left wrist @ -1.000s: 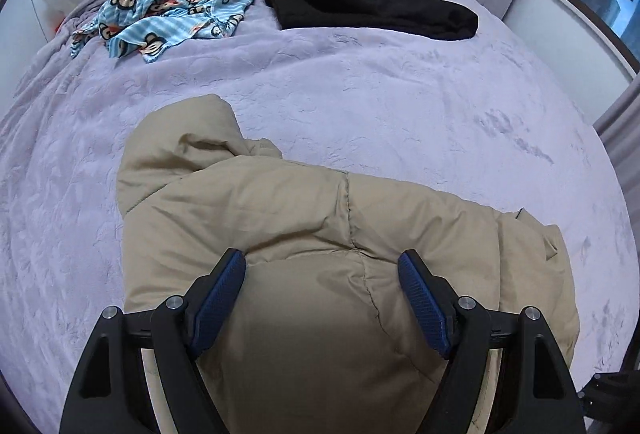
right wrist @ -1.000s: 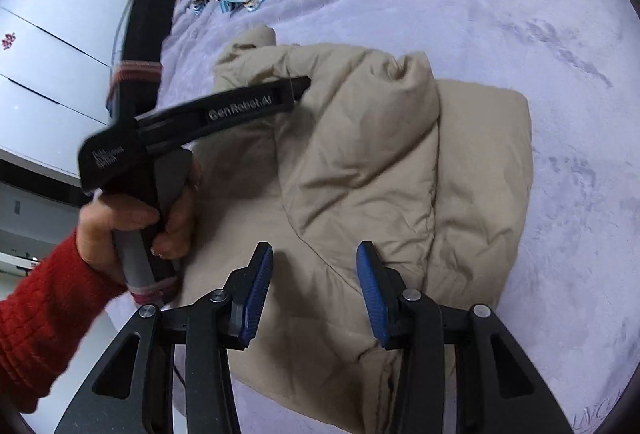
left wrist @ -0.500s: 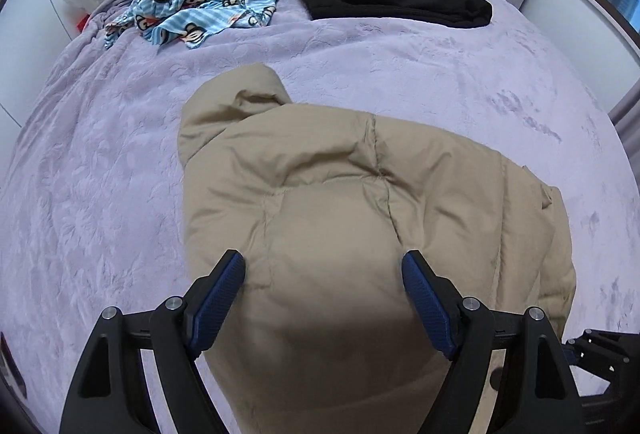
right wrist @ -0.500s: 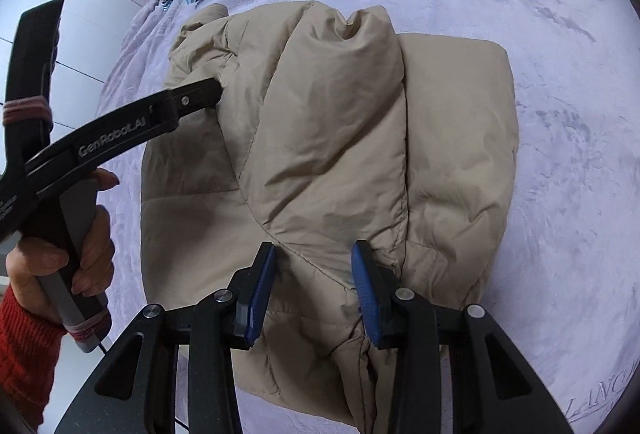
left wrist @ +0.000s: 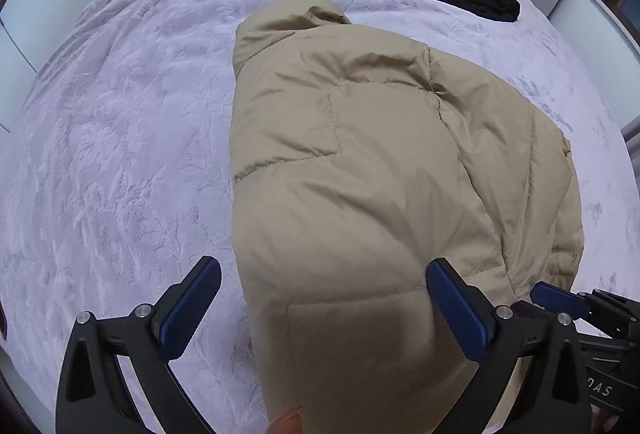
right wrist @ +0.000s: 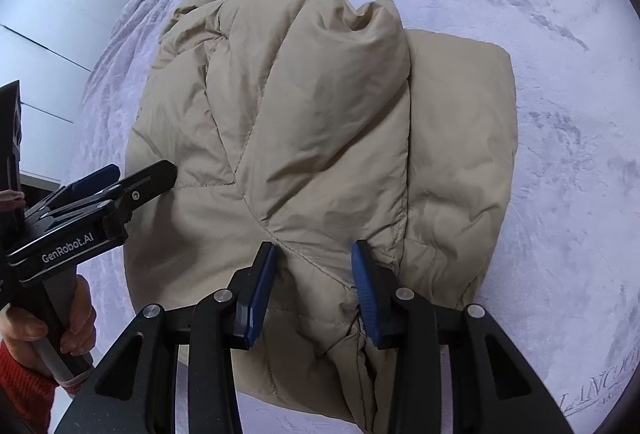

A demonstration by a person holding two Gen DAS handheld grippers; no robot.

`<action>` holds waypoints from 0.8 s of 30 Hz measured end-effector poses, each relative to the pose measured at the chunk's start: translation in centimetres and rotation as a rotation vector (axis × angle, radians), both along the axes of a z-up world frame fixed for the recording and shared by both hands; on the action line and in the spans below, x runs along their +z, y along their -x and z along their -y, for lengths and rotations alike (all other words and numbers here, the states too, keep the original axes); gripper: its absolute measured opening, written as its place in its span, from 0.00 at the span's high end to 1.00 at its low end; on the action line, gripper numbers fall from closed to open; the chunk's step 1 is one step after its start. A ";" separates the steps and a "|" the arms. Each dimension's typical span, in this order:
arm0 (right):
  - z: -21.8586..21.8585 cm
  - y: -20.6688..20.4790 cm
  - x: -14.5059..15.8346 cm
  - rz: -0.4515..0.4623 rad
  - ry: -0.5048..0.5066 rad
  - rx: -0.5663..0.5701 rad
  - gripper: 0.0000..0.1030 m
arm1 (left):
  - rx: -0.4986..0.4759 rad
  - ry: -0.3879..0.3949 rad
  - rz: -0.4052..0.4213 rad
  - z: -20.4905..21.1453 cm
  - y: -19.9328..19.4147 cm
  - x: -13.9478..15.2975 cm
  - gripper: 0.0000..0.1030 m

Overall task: Fold large clothes
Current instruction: 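Lower the folded jacket onto the bed and open both tools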

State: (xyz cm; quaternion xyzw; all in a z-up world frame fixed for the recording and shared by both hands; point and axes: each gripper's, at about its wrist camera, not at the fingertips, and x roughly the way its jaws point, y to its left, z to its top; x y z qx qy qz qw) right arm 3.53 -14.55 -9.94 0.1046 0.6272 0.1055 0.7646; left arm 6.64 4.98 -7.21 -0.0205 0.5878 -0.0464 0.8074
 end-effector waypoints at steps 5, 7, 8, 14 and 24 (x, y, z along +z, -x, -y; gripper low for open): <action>-0.1 0.2 0.8 0.006 -0.008 -0.015 0.58 | 0.037 0.032 -0.049 -1.2 1.1 0.0 0.00; 0.0 0.7 1.6 0.017 -0.016 -0.016 0.57 | 0.049 0.016 -0.037 -1.5 2.0 0.4 0.00; 0.1 0.9 1.9 0.017 -0.016 -0.017 0.57 | 0.052 0.010 -0.026 -1.7 2.4 0.7 0.00; 1.4 2.7 1.7 -0.032 -0.033 -0.066 0.42 | 0.062 -0.001 -0.047 -2.2 4.6 0.6 0.00; 1.8 4.1 -3.4 -0.167 0.009 -0.126 0.42 | 0.037 -0.046 -0.094 -1.4 6.8 -2.3 0.00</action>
